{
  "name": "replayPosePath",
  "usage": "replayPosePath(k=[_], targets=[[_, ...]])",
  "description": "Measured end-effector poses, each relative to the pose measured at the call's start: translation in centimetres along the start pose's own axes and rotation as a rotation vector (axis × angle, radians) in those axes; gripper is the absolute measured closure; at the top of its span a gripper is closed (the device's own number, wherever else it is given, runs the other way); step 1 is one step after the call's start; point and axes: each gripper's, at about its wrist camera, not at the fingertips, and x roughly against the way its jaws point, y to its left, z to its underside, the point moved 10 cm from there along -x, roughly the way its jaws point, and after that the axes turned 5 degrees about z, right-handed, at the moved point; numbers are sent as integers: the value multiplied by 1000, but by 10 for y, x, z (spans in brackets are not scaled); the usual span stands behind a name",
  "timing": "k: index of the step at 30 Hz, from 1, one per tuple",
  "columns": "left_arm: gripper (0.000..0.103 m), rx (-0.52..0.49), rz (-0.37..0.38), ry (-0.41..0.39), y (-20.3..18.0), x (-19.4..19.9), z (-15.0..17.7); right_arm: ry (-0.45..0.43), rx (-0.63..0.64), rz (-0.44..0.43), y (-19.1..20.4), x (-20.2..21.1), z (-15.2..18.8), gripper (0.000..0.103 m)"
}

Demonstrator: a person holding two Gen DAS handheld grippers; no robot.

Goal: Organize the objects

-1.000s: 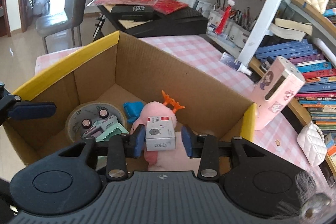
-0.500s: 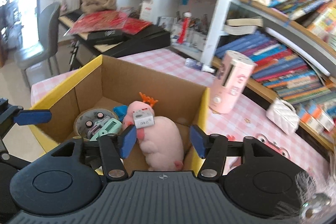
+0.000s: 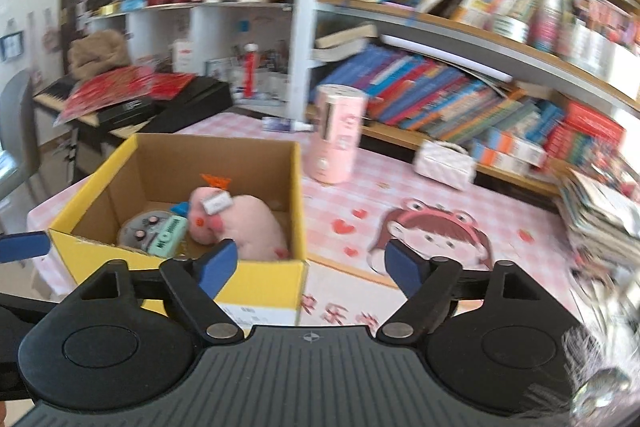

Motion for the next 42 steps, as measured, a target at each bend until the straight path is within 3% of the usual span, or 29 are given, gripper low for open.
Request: replayPosePath(k=[11, 18, 25, 42], targets=[[3, -36, 31, -3, -25, 19, 16, 57, -87, 219, -45, 39, 58, 4], [1, -79, 59, 6, -47, 21, 24, 129, -134, 310, -69, 51, 91, 0], [0, -140, 94, 22, -68, 20, 31, 164, -170, 330, -81, 57, 107, 0], [0, -131, 75, 52, -81, 14, 36, 193, -182, 332, -97, 56, 117, 0]])
